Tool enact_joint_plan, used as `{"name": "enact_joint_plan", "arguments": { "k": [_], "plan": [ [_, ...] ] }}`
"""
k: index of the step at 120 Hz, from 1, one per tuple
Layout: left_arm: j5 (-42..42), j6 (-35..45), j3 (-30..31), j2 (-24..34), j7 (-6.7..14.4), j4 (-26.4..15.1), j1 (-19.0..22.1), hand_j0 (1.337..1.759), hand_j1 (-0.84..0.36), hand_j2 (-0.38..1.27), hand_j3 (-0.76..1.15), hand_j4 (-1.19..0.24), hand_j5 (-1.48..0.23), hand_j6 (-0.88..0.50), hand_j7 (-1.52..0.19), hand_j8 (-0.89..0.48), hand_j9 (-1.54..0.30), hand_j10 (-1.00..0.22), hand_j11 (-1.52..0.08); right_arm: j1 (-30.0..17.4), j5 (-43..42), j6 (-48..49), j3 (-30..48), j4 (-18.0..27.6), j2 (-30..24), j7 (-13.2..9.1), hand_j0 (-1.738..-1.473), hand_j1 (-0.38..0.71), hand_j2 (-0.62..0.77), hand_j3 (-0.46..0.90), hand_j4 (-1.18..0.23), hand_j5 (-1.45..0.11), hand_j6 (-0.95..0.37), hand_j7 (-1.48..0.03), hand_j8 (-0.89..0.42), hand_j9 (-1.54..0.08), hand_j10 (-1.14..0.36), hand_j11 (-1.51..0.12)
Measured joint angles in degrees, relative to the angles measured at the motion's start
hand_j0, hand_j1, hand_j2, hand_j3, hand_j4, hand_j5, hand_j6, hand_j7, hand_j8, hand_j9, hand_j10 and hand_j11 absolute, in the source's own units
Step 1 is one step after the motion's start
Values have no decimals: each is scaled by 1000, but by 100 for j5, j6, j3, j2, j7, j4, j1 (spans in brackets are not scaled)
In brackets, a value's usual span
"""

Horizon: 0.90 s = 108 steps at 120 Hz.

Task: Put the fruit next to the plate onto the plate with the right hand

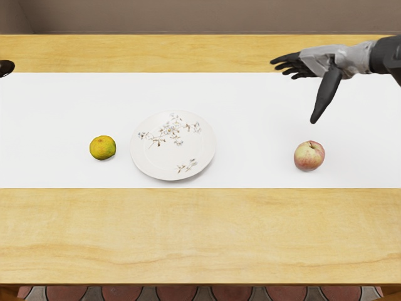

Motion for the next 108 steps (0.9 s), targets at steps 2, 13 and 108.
{"name": "enact_joint_plan", "arguments": {
  "k": [2,13,108],
  "plan": [
    [1,0,0,0,0,0,0,1658,55,49,0,-245,-318,-245,-318,-245,-318,-245,-318,-8,39,0,0,-12,-6,5,-1658,-317,-5,0,-30,-36,-31,-36,-31,-36,-30,-36],
    [0,0,0,0,0,0,0,1658,55,49,0,-245,-318,-245,-318,-245,-318,-245,-318,-13,174,1,7,-20,-37,-238,-1658,-317,-5,0,-30,-36,-31,-36,-30,-36,-29,-36],
    [0,0,0,0,0,0,0,1658,55,49,0,-245,-318,-245,-318,-245,-318,-245,-318,-1274,-2324,-687,1238,3348,-678,-2961,-1658,-313,-6,0,-36,-41,-38,-41,-36,-41,-35,-41]
  ]
}}
